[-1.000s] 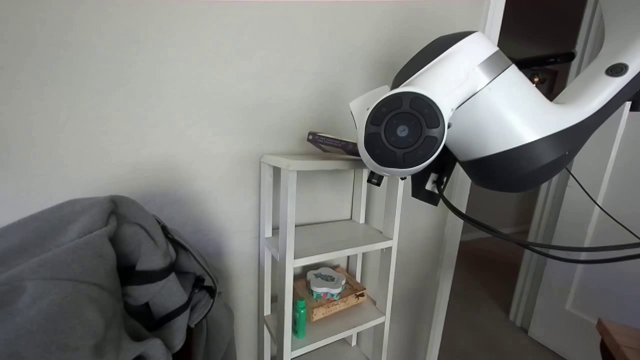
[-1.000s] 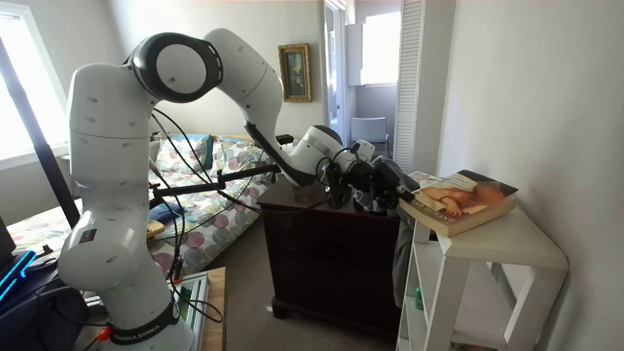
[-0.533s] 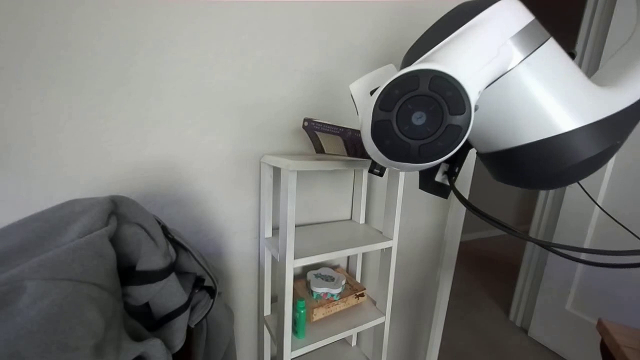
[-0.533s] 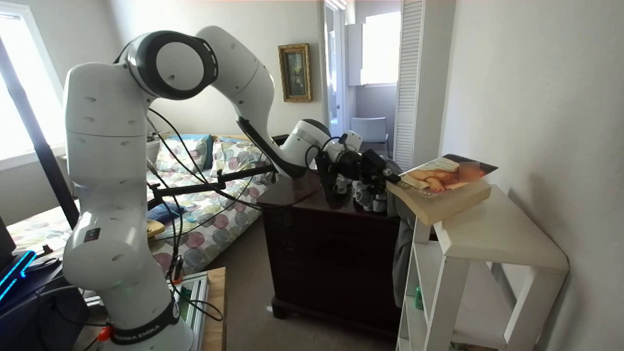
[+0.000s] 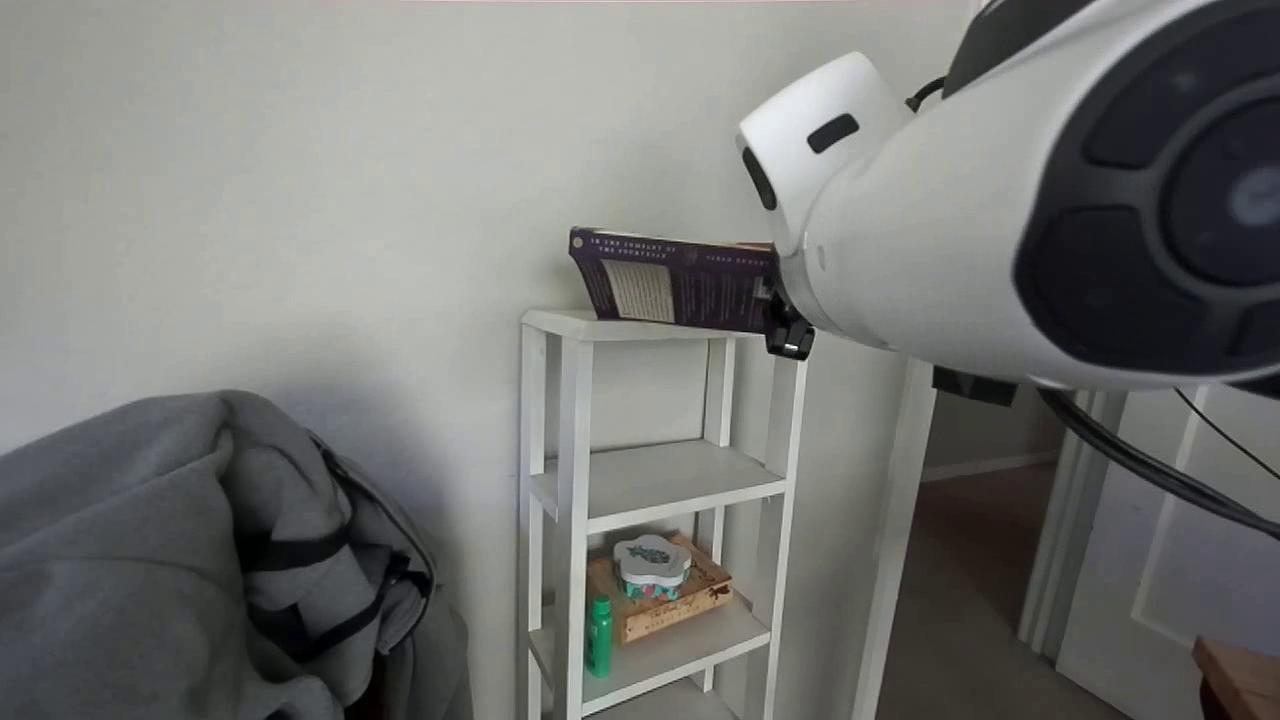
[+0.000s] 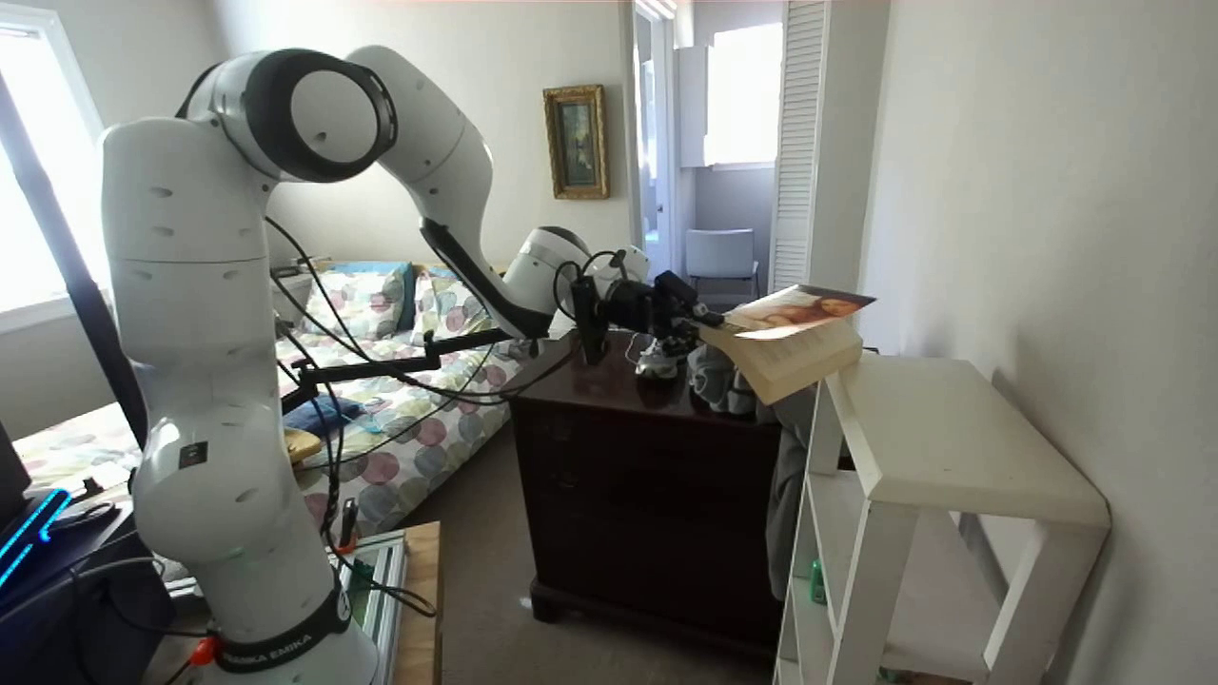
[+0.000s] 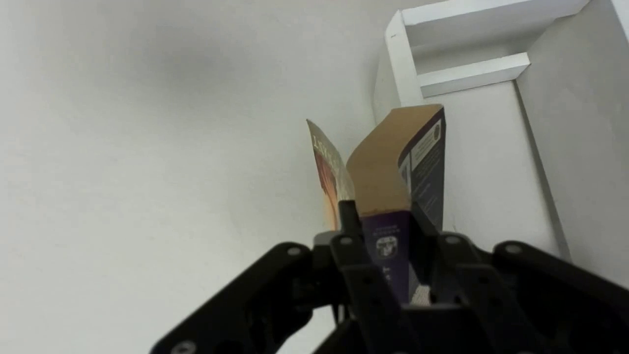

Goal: Move the book to the top second shelf

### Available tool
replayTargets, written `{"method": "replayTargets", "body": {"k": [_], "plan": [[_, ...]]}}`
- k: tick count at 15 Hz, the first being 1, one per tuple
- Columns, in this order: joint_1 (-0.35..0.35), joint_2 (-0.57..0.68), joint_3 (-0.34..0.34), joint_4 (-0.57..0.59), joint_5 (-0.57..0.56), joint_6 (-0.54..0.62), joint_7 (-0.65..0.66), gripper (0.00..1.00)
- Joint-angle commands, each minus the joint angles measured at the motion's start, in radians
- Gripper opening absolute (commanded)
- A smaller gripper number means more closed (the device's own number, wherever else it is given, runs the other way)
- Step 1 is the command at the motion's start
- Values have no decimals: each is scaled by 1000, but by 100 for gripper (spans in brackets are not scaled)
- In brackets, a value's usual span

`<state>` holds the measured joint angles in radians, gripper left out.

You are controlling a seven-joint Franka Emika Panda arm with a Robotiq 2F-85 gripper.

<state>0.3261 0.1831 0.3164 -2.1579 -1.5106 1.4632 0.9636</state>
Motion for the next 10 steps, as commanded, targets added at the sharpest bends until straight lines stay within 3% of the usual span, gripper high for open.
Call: {"method": "replayTargets", "body": {"k": [1,10], "plan": [[24,-54,26,-89,-11,-12,-41,9],[36,-8,42,-210,-18,-12,-48,9]]}}
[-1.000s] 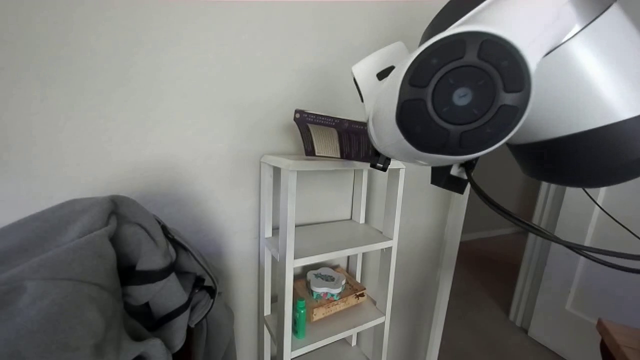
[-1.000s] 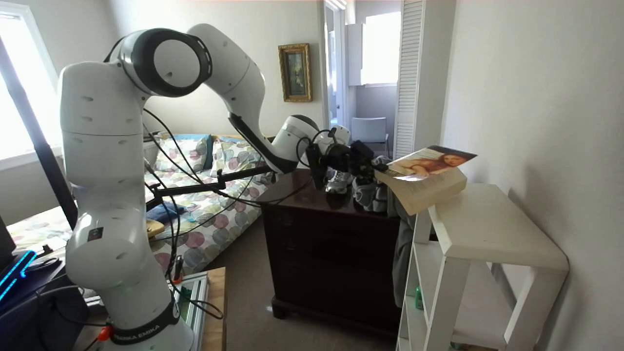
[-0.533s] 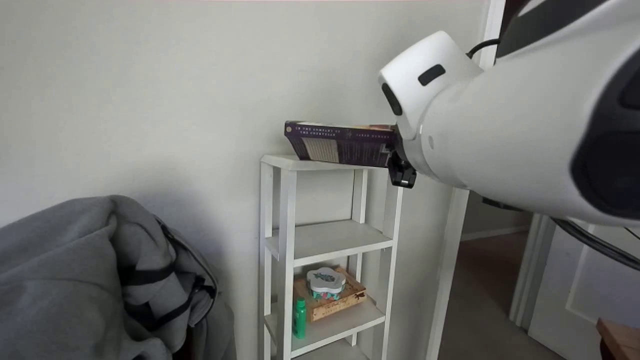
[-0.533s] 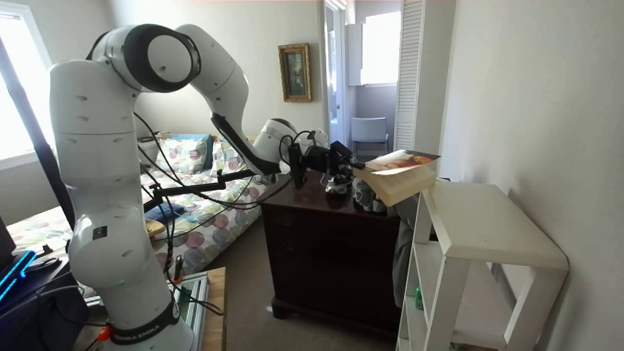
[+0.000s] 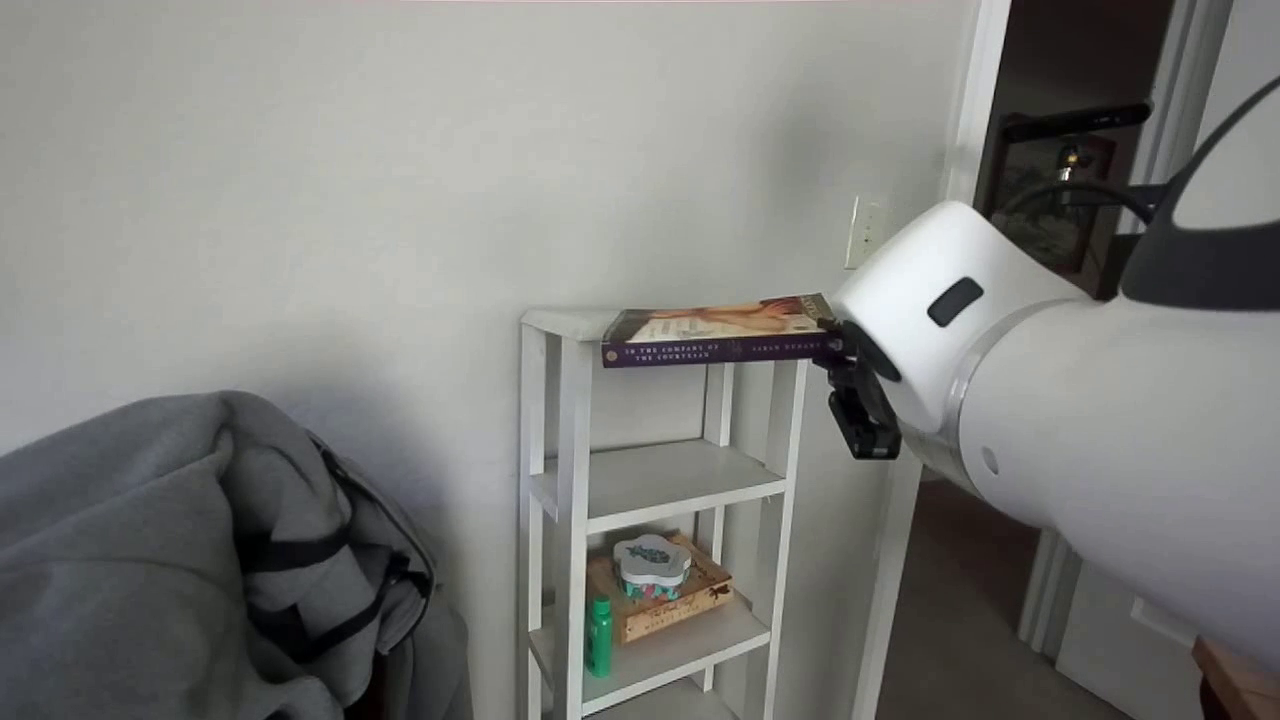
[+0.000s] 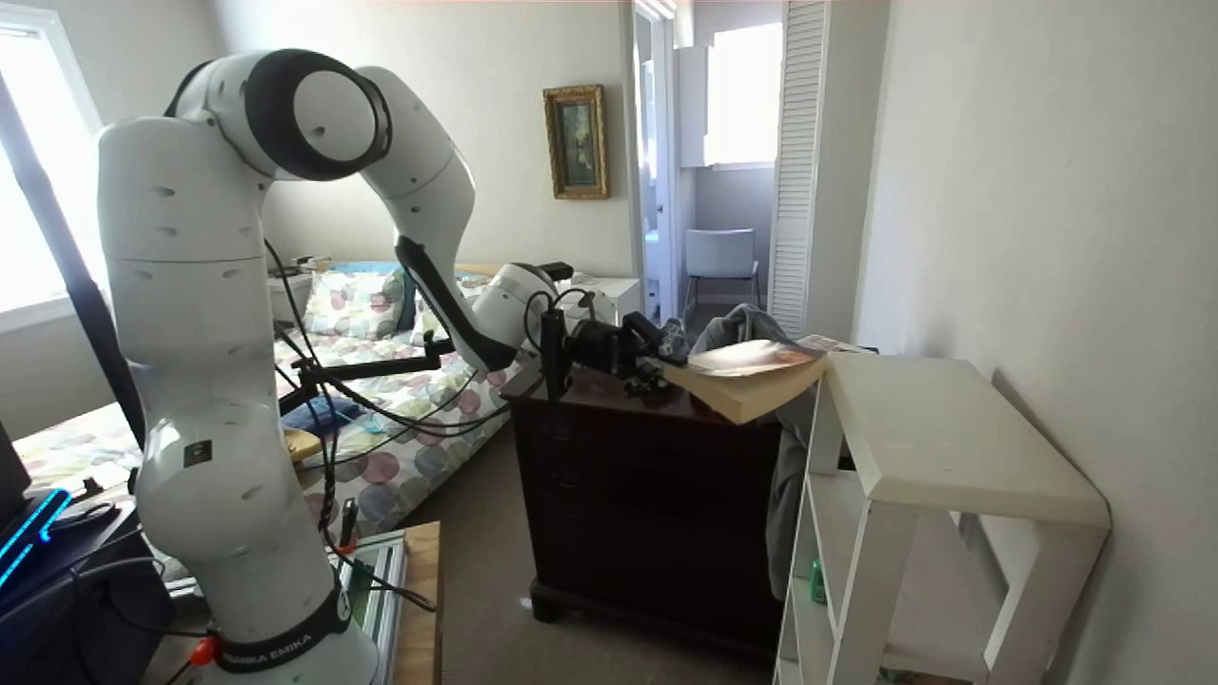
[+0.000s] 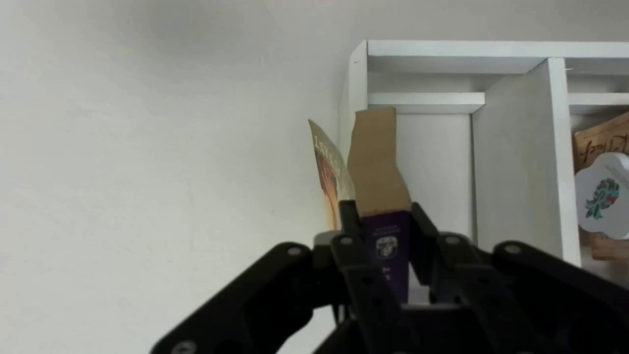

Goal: Move the book to the top second shelf

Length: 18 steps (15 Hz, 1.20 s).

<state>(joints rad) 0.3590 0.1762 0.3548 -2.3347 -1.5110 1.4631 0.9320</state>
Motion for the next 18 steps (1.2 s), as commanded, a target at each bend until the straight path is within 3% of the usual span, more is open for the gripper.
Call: {"method": "replayTargets", "body": {"k": [1,10,18], "plan": [[2,3,4,-41,-15,-11,-16,9],[-25,65,-18,-56,16,-10,-2,9],[-94,96,-86,-35,36,-25,19,9]]}}
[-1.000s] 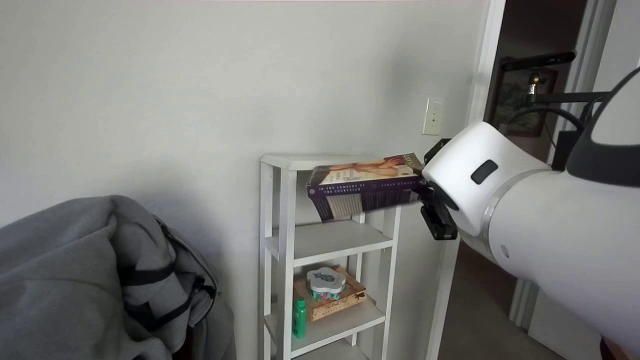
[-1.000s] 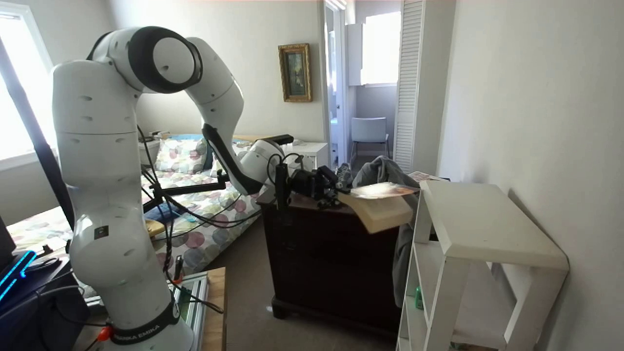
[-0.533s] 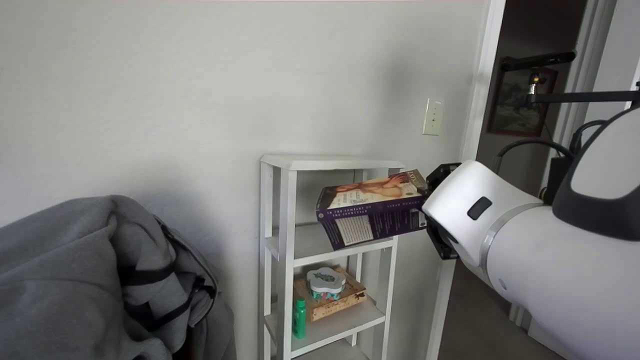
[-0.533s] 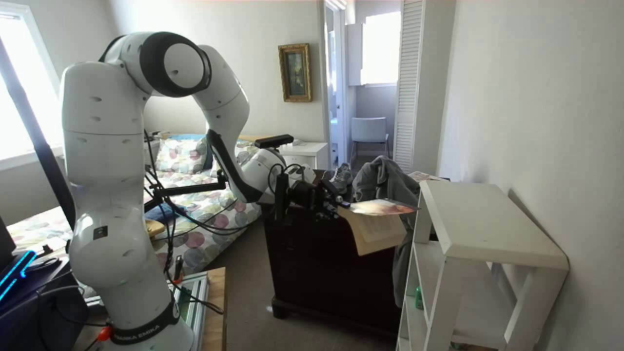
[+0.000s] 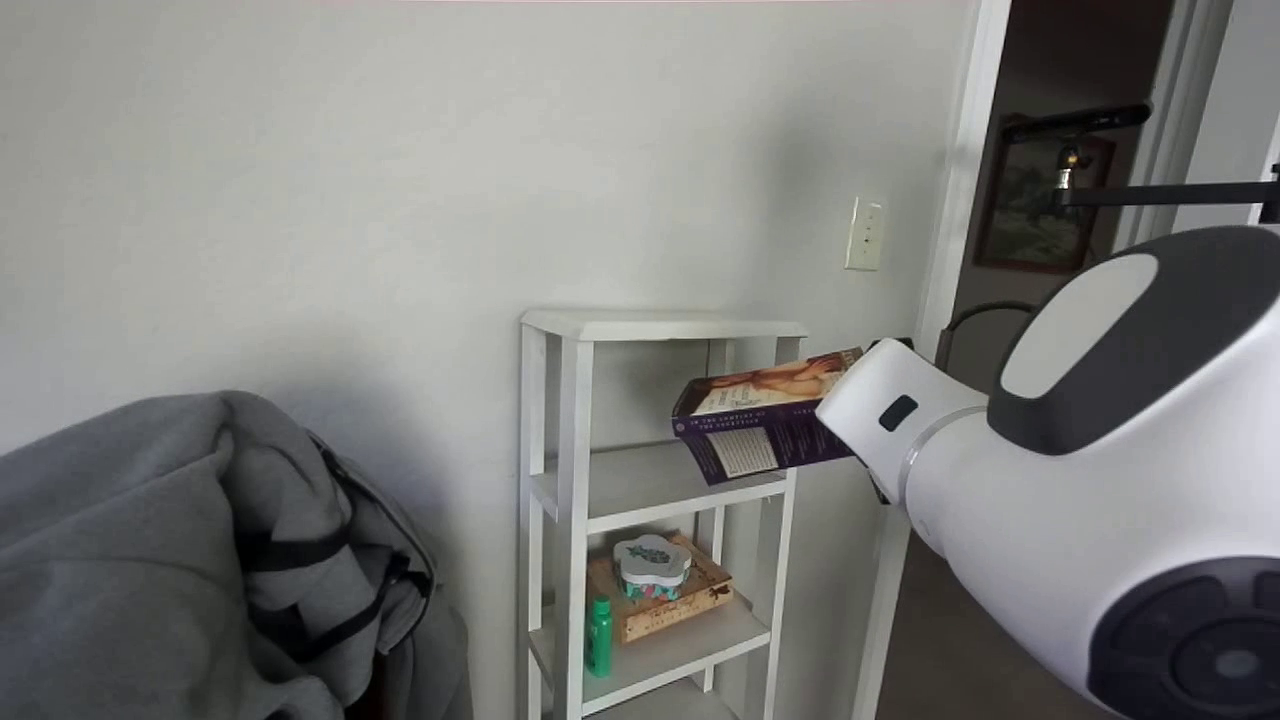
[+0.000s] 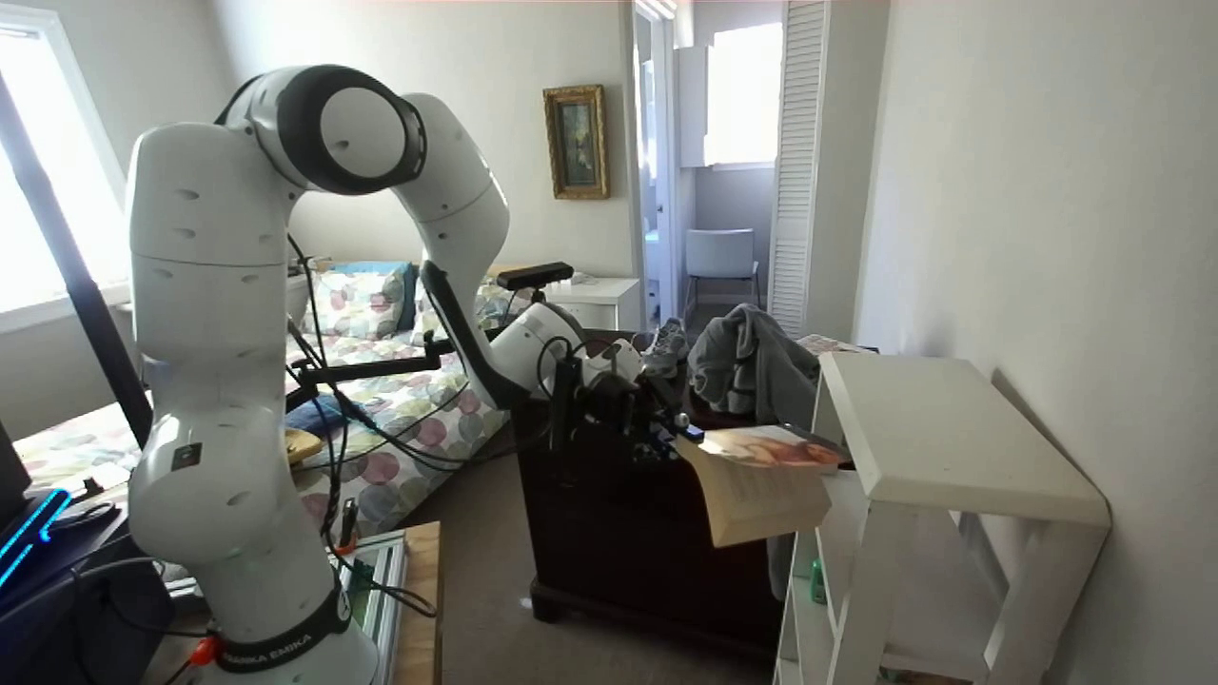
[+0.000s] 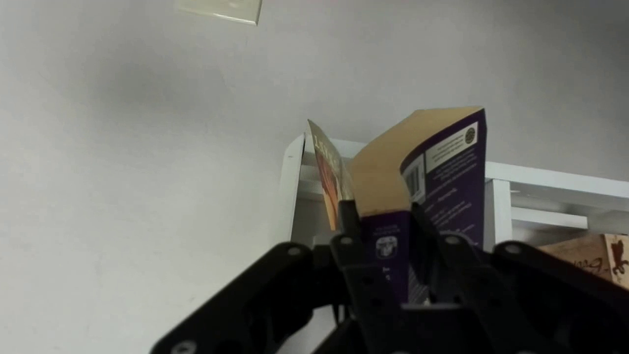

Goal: Move the book to the top second shelf

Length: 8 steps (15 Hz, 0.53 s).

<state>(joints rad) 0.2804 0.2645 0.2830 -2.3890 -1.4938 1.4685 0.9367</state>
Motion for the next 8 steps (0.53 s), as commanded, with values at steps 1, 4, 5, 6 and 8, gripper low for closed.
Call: {"method": "replayTargets", "body": {"k": [1,4,5,6,8], "plan": [[-23,8,-22,25,17,-32,21,9],[-36,23,-41,50,2,-45,41,9],[-36,33,-48,60,-6,-60,49,9],[-37,40,-52,73,-4,-75,57,9],[-31,66,-62,95,-26,-125,71,9]]}}
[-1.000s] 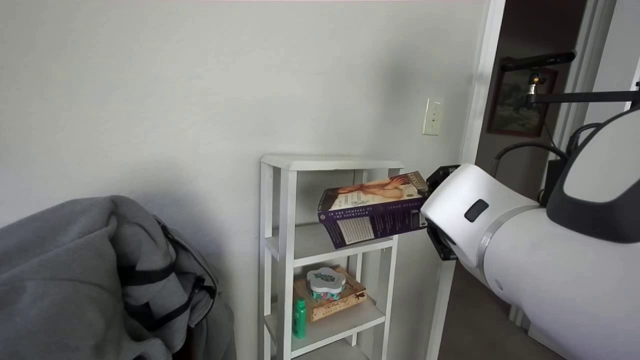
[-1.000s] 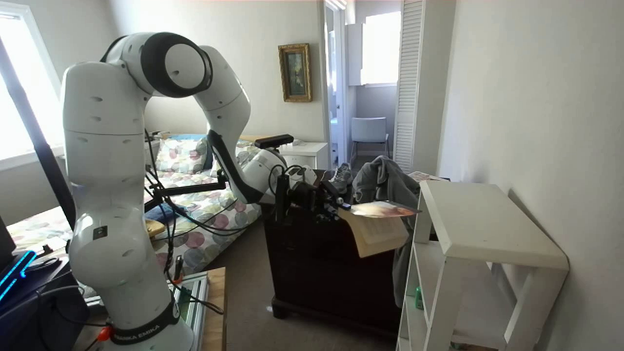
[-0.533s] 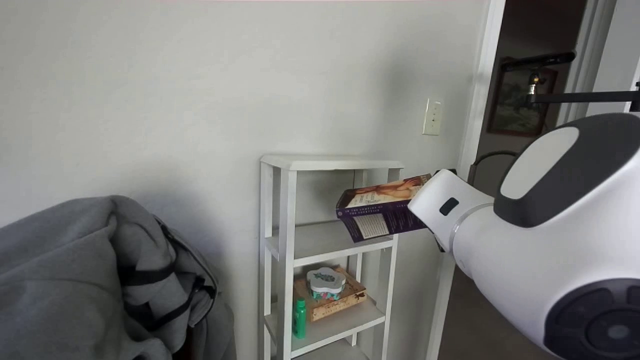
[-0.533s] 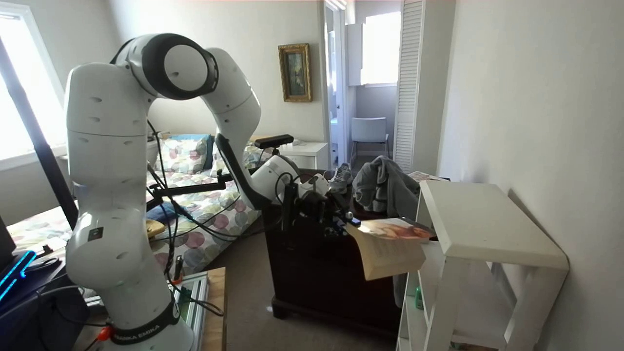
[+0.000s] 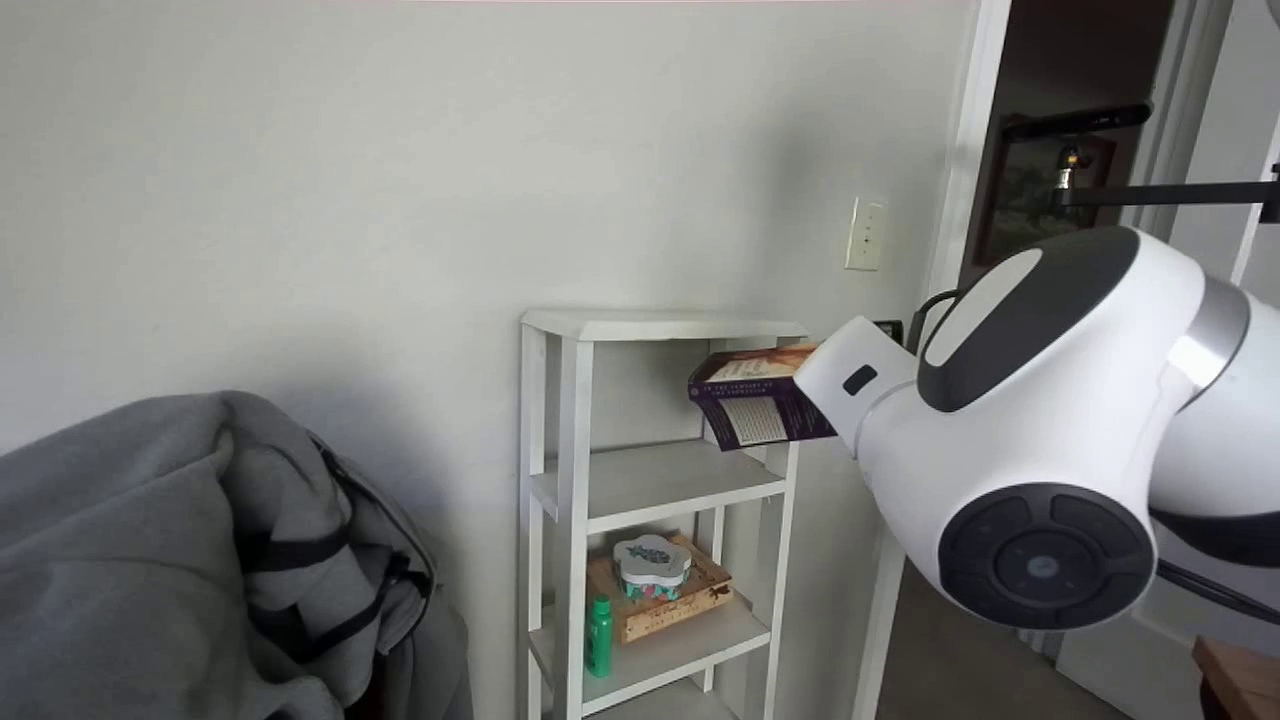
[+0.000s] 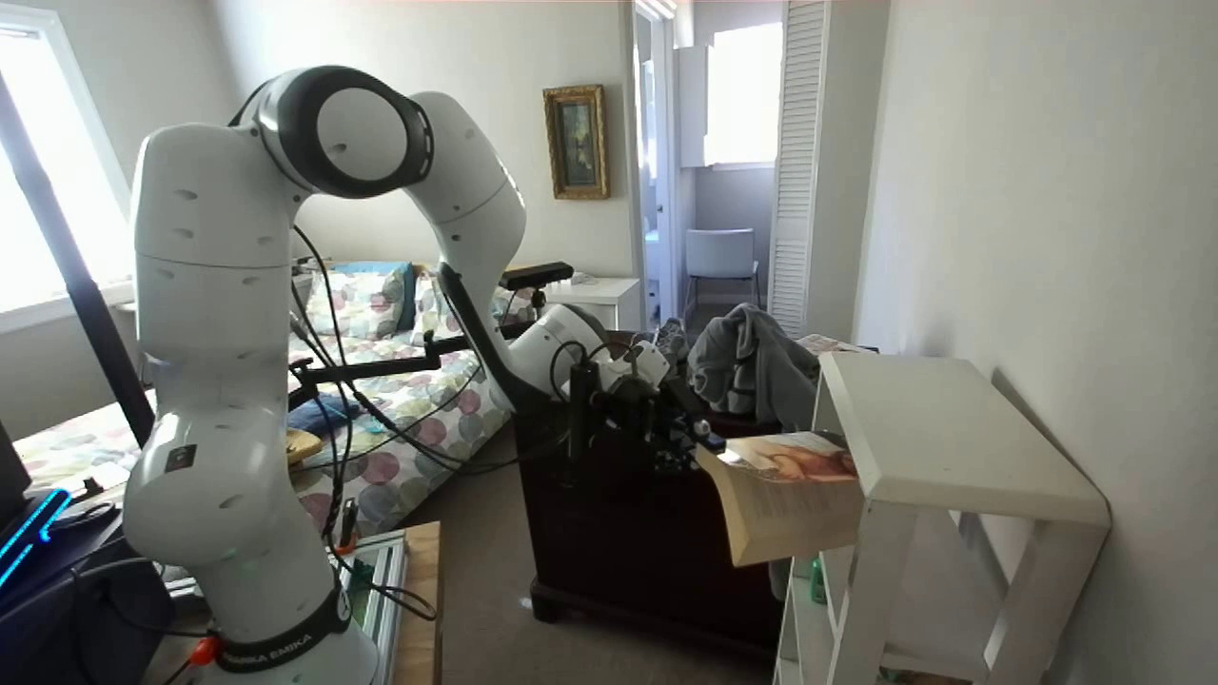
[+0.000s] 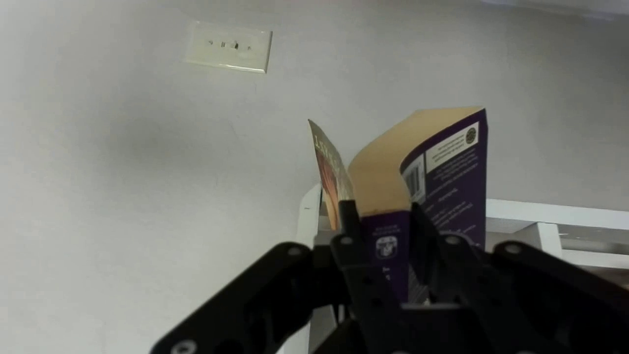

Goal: Move the book to the top second shelf

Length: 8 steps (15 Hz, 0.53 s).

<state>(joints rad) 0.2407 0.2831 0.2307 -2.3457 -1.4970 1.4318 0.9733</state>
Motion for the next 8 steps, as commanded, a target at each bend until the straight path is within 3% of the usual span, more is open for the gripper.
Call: {"method": "replayTargets", "body": {"k": [1,8], "plan": [[10,61,-13,63,-31,-114,36,9],[6,175,-25,135,-69,-180,82,9]]}}
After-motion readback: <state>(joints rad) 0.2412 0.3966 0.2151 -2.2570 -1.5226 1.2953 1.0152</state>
